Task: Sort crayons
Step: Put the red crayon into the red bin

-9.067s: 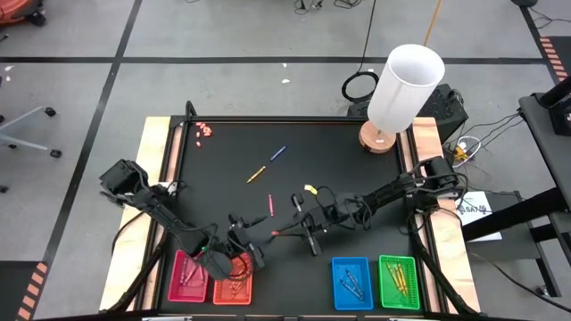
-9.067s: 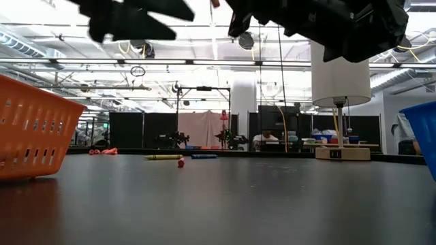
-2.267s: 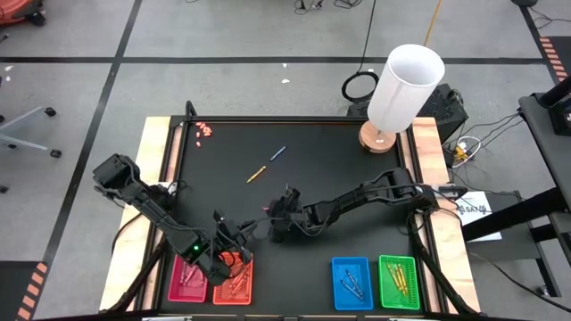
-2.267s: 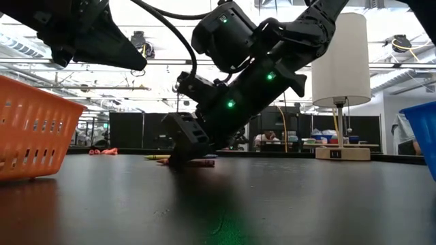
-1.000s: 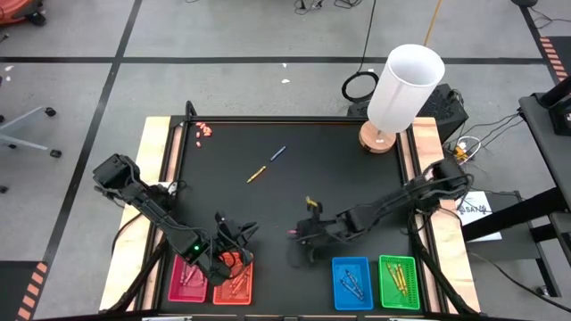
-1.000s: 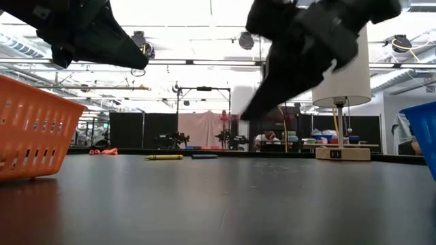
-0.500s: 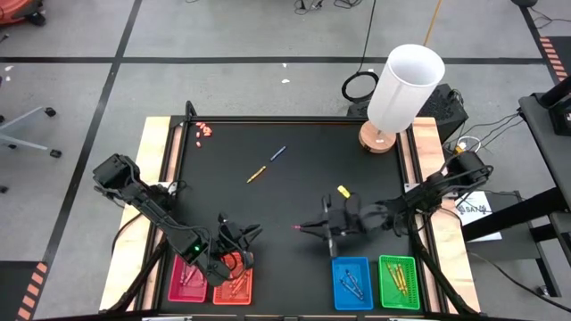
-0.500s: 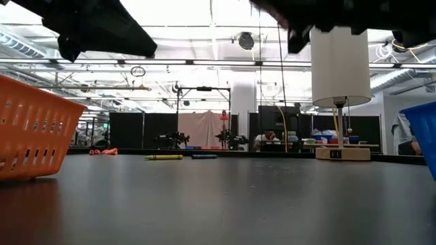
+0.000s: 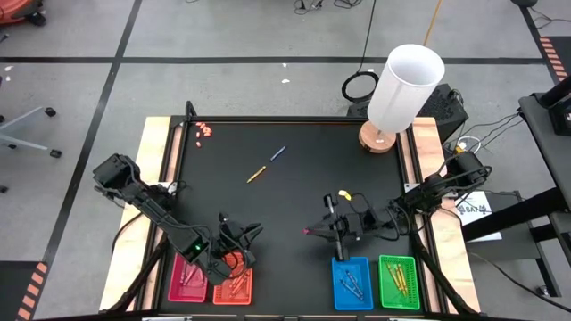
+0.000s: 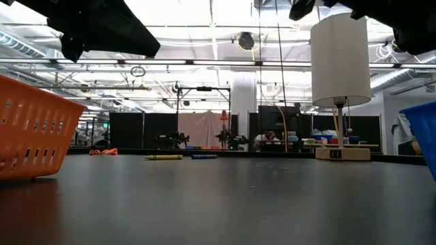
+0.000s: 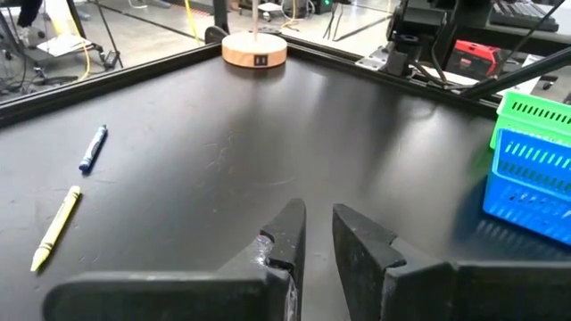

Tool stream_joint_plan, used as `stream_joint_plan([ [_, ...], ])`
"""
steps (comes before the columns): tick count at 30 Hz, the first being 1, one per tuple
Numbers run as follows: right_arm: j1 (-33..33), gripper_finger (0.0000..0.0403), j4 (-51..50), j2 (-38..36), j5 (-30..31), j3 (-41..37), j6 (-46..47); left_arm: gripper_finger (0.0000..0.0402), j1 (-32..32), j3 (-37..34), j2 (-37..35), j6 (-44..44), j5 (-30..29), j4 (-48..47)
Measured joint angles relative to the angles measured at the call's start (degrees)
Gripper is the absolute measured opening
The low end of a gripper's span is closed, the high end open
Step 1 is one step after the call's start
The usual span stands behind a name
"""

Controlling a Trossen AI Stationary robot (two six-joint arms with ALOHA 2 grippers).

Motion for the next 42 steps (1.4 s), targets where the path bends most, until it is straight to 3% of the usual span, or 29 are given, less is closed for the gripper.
stream_joint_plan([
  [4,0.0,0.0002,0.1,0.0,-3.8,0.0,-6.1,0.0060,0.1,0.0,0.0,0.0,0.0,0.0],
  [15,0.0,0.0002,-0.1,0.0,-4.0,0.0,-21.4,0.0060,0.1,0.0,0.0,0.1,0.1,-0.1],
  [22,0.0,0.0002,-0.2,0.0,-8.7,0.0,-29.4,0.0060,0.1,0.0,0.0,0.1,0.1,-0.1],
  [32,0.0,0.0002,-2.7,0.0,-8.7,0.1,-30.5,0.0060,0.1,0.0,0.0,0.1,0.1,-0.4],
  [42,0.0,0.0002,-2.8,0.0,-8.0,0.1,-16.9,0.0060,0.2,0.0,0.0,0.1,0.1,-0.3],
])
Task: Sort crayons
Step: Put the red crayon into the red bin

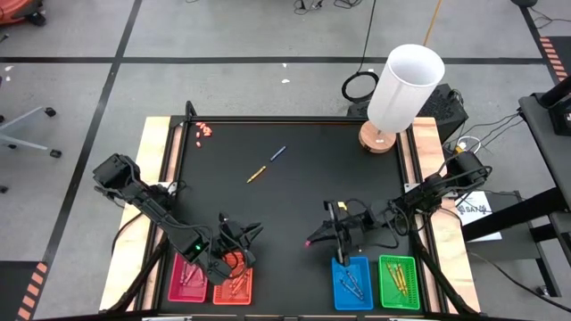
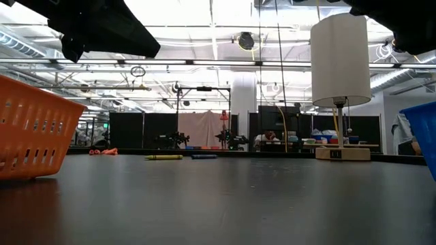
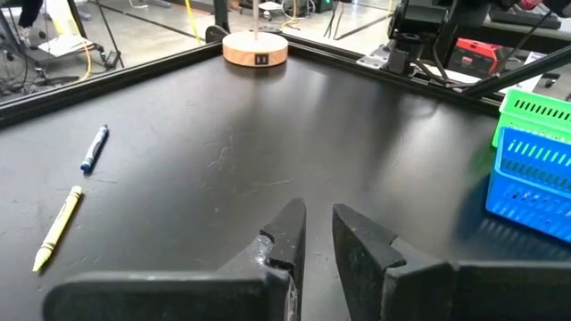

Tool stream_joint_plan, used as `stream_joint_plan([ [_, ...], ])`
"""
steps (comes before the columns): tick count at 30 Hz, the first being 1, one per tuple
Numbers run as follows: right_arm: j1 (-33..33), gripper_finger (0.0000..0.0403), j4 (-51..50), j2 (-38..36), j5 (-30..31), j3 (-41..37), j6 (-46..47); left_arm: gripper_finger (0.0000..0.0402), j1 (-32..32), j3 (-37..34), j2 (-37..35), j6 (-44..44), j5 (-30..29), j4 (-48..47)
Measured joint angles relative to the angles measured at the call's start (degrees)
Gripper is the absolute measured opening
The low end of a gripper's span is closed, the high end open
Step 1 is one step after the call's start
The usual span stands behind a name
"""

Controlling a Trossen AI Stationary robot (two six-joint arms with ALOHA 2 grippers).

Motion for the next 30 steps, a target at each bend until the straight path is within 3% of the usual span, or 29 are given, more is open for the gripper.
stream_joint_plan([
  [7,0.0,0.0002,0.0,0.0,0.0,0.0,7.0,0.0060,0.1,0.0,0.0,0.2,2.3,0.1],
  [14,0.0,0.0002,0.0,0.0,0.4,0.0,14.4,0.0060,0.4,0.0,0.0,10.7,4.5,2.2],
  [18,0.1,0.0002,0.0,0.0,2.9,0.6,17.0,0.0060,1.5,0.0,0.0,18.1,5.6,11.5],
  [21,0.0,0.0002,0.1,0.5,6.3,1.9,18.2,0.0060,2.6,0.0,0.0,27.8,10.9,20.9],
  [25,0.0,0.0002,0.1,2.5,6.2,4.3,18.4,0.0060,4.1,0.0,0.1,37.0,17.6,32.5],
  [30,0.1,0.0002,-0.1,6.0,6.0,7.3,19.0,0.0096,5.4,0.0,3.1,42.9,20.6,43.0],
])
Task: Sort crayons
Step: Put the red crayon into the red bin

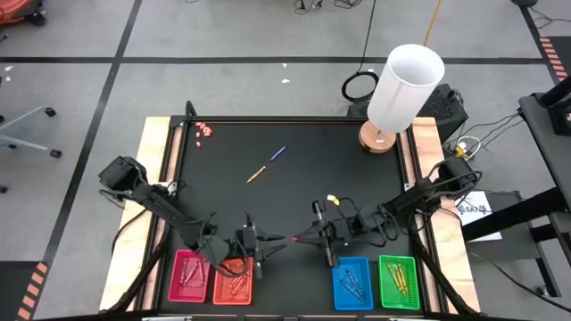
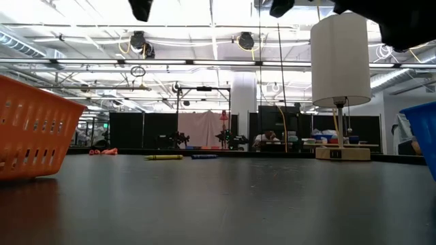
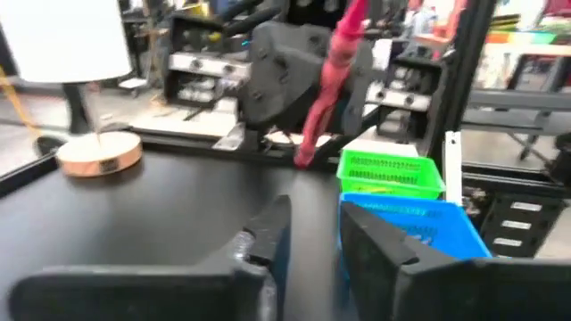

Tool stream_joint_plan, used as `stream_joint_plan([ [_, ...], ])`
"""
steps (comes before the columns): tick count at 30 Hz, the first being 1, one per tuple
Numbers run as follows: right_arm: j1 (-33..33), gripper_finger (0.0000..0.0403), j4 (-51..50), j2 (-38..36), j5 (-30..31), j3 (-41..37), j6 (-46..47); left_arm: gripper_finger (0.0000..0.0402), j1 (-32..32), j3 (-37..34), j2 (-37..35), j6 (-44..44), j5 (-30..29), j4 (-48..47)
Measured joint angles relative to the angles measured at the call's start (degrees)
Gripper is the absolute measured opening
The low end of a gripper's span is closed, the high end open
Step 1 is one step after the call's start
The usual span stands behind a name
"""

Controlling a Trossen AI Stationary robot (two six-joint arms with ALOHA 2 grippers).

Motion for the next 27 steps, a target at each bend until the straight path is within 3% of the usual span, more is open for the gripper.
stream_joint_plan([
  [6,0.0,0.0002,0.1,3.5,0.0,3.2,-1.0,0.0168,0.6,0.0,6.3,3.3,1.6,9.1],
  [11,0.0,0.0002,0.1,4.9,0.0,5.3,-1.3,0.0202,1.3,0.0,8.9,3.7,-0.6,16.5],
  [27,-0.4,0.0002,-0.9,5.0,0.2,5.6,-1.6,0.0205,4.1,2.6,9.7,4.8,6.8,18.8],
])
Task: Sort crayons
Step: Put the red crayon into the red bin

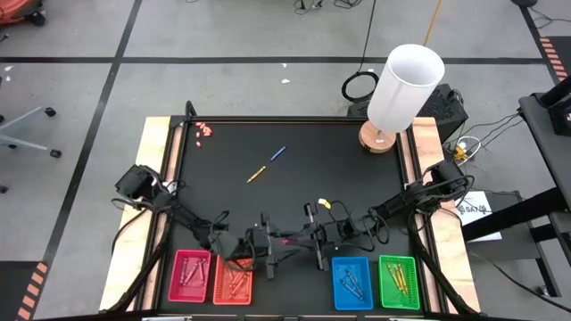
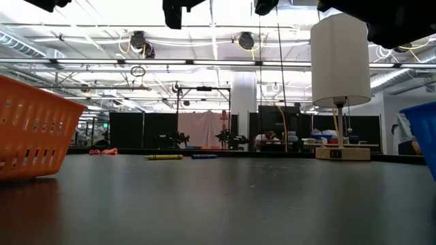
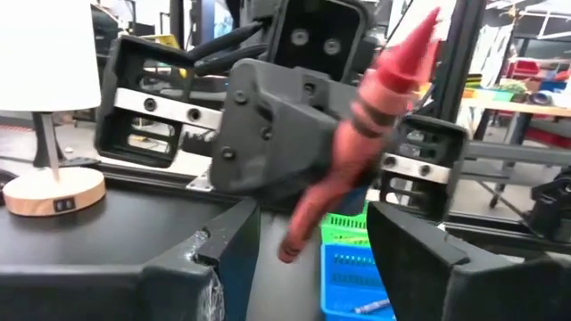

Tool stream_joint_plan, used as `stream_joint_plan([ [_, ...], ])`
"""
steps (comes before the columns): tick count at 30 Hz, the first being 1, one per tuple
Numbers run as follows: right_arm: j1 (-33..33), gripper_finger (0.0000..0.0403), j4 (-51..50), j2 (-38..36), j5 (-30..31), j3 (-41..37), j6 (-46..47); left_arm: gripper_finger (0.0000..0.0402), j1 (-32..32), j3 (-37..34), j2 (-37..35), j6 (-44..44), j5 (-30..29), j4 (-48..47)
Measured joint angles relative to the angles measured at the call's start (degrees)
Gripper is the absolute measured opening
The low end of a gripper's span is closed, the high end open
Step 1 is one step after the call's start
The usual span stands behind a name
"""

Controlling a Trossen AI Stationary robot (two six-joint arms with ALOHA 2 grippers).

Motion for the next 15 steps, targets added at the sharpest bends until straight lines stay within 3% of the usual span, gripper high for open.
stream_joint_plan([
  [5,0.0,0.0002,-0.3,0.0,0.0,0.0,0.0,0.0175,0.1,0.0,0.0,0.0,0.0,-0.1],
  [15,0.0,0.0002,-0.6,0.0,0.0,0.0,0.1,0.0058,0.0,0.0,0.0,0.0,0.0,-0.4],
])
